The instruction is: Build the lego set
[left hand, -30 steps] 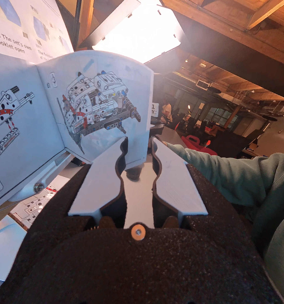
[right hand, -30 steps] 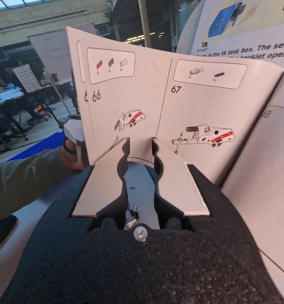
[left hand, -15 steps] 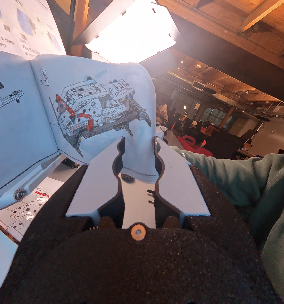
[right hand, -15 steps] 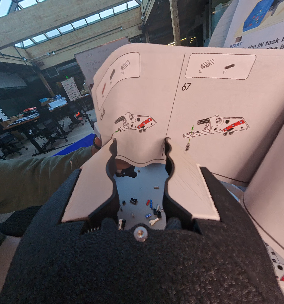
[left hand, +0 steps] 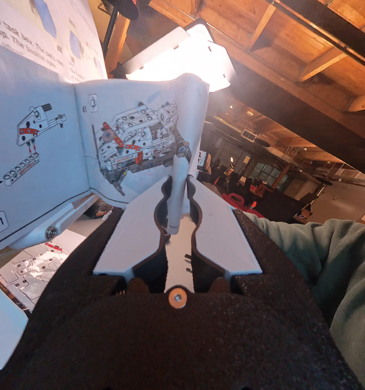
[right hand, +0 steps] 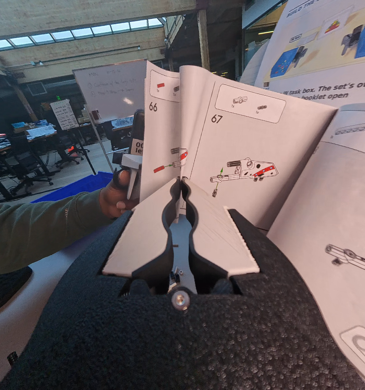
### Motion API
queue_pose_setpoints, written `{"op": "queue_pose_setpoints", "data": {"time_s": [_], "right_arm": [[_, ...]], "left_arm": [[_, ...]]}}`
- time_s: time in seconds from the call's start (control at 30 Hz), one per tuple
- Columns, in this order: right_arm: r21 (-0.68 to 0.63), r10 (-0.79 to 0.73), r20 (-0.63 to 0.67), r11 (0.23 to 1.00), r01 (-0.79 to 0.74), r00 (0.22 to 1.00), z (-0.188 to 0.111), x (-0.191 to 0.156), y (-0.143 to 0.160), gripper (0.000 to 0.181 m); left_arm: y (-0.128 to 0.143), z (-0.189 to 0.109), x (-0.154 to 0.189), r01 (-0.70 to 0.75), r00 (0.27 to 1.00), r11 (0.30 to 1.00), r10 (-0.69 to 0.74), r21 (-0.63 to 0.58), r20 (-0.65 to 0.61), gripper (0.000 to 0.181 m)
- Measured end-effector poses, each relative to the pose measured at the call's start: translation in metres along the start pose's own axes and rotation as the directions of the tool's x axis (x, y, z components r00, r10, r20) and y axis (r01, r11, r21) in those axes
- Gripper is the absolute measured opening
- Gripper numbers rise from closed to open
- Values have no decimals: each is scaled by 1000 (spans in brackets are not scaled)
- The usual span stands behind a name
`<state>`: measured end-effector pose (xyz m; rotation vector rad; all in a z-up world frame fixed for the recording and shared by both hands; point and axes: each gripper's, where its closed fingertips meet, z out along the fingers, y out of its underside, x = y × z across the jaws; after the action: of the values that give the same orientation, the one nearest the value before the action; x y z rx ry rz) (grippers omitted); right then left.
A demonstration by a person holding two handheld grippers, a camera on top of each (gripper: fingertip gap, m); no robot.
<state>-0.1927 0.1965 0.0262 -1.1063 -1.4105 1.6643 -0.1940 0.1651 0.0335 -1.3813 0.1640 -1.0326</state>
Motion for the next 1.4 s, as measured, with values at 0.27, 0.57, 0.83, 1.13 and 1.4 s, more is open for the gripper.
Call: {"op": "queue_pose_setpoints", "data": {"time_s": [0.27,0.57,0.83,1.13,1.4], "right_arm": [[-25,-38,-206,999,33,978,-36,45,-6,0],[-72,-96,-907,995,74,410,-188,160,-24,24],[-111,-337,-805,894,434,488,-129,65,-69,11],[-359,-338,-738,930,85,585,-54,116,23,28],[-441,-445,-747,888,132,493,-68,139,26,40]], "left_arm": [[-19,-33,-29,-9,987,997,-2,71,160,9],[-33,-78,-72,-33,910,992,-21,123,415,11],[-37,-86,-76,-50,887,991,-13,125,461,13],[-59,-99,-50,-175,841,975,75,139,537,20],[12,-52,-50,-189,726,913,378,-361,575,24]]}}
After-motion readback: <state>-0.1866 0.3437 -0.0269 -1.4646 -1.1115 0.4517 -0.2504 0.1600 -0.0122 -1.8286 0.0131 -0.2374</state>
